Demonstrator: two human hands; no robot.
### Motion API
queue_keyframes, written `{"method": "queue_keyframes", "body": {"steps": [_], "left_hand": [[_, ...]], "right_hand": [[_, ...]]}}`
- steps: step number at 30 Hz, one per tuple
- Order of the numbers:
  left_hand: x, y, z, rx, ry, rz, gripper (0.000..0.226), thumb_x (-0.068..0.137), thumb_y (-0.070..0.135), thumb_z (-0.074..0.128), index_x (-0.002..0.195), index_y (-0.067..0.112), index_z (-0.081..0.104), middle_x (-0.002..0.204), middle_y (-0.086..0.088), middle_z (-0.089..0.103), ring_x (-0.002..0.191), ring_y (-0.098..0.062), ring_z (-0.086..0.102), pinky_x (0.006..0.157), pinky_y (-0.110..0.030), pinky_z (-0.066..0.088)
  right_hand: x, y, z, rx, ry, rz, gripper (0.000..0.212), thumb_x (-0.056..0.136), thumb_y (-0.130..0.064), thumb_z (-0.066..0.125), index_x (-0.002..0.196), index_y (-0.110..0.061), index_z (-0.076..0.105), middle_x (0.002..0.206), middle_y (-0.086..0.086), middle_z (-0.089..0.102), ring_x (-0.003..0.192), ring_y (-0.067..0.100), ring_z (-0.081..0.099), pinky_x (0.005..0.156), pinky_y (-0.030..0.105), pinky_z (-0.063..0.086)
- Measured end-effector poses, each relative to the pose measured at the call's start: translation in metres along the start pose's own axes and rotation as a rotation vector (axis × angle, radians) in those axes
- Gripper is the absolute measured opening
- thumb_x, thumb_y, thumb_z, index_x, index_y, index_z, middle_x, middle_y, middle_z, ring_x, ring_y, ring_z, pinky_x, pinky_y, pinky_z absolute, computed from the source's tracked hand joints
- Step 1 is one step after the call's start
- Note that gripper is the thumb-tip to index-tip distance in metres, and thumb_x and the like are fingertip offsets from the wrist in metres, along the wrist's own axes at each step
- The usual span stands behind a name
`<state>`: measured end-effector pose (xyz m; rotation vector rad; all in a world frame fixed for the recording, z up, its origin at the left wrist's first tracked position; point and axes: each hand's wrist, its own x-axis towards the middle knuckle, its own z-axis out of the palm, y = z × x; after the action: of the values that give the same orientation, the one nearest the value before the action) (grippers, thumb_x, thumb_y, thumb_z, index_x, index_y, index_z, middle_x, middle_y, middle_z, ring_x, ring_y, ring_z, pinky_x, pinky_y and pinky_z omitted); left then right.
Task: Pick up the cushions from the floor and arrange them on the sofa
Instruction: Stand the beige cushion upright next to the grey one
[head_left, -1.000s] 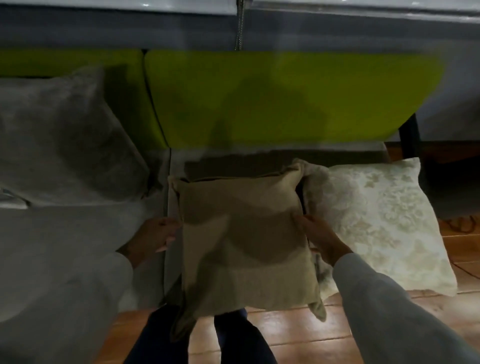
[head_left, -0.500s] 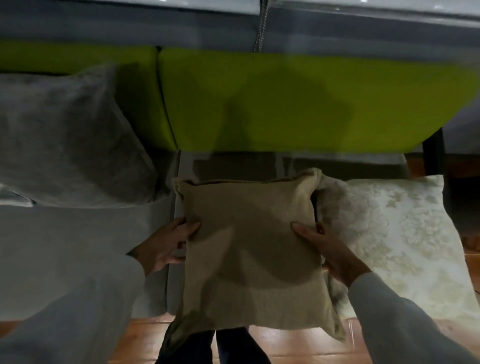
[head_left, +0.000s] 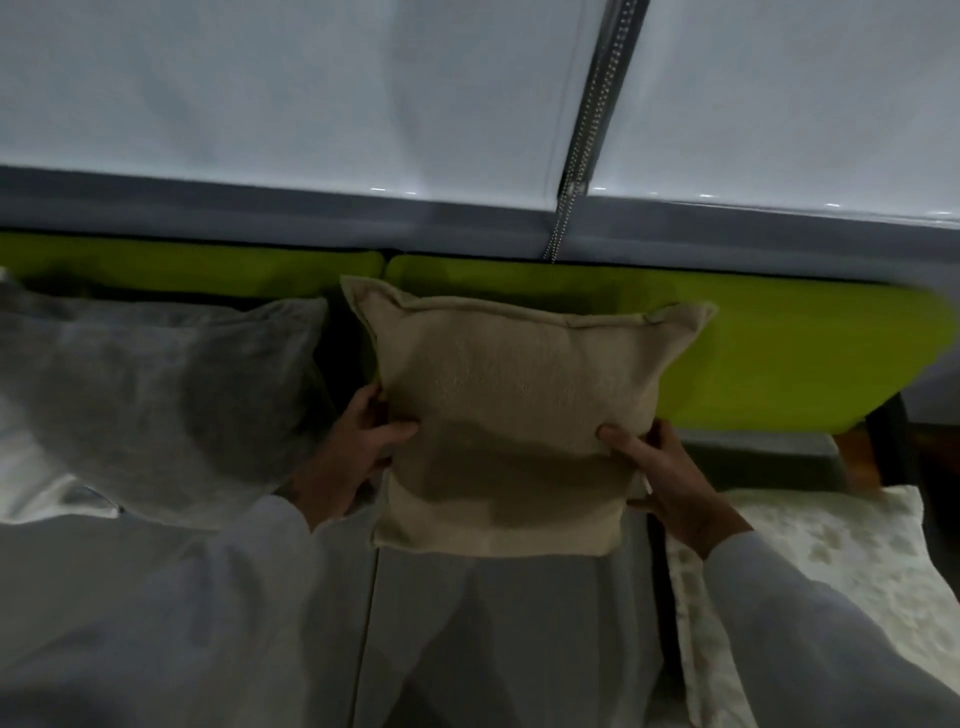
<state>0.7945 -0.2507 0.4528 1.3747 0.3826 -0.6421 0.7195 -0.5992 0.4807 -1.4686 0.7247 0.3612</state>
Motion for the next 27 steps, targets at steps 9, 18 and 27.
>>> {"method": "queue_keyframes", "body": {"steps": [9,18,27], "left_hand": [[0.036,0.031,-0.008,0.002,0.246,0.134,0.091,0.057,0.046,0.090,0.138,0.037,0.051,0.135,0.006,0.065,0.122,-0.026,0.062,0.102,-0.050,0.050],[0.059,0.097,-0.011,0.174,0.465,0.256,0.012,0.099,0.012,0.058,0.093,0.019,0.067,0.104,-0.013,0.070,0.099,-0.031,0.069,0.082,-0.042,0.060],[0.048,0.124,-0.008,0.348,0.454,0.241,0.014,0.096,0.005,0.060,0.092,0.016,0.069,0.110,-0.019,0.070,0.106,-0.033,0.064,0.082,-0.042,0.056]], "right_hand": [[0.028,-0.022,-0.001,0.046,0.171,-0.077,0.104,0.068,-0.071,0.077,0.155,-0.033,0.034,0.140,0.001,0.053,0.118,0.023,0.056,0.094,0.051,0.047],[0.056,-0.079,-0.018,-0.021,0.448,-0.207,0.011,0.100,-0.021,0.068,0.109,-0.024,0.063,0.114,0.014,0.067,0.094,0.029,0.064,0.071,0.040,0.048],[0.051,-0.073,-0.026,-0.003,0.467,-0.092,0.011,0.102,-0.023,0.065,0.110,-0.022,0.058,0.104,0.011,0.066,0.085,0.027,0.064,0.068,0.035,0.047]]}}
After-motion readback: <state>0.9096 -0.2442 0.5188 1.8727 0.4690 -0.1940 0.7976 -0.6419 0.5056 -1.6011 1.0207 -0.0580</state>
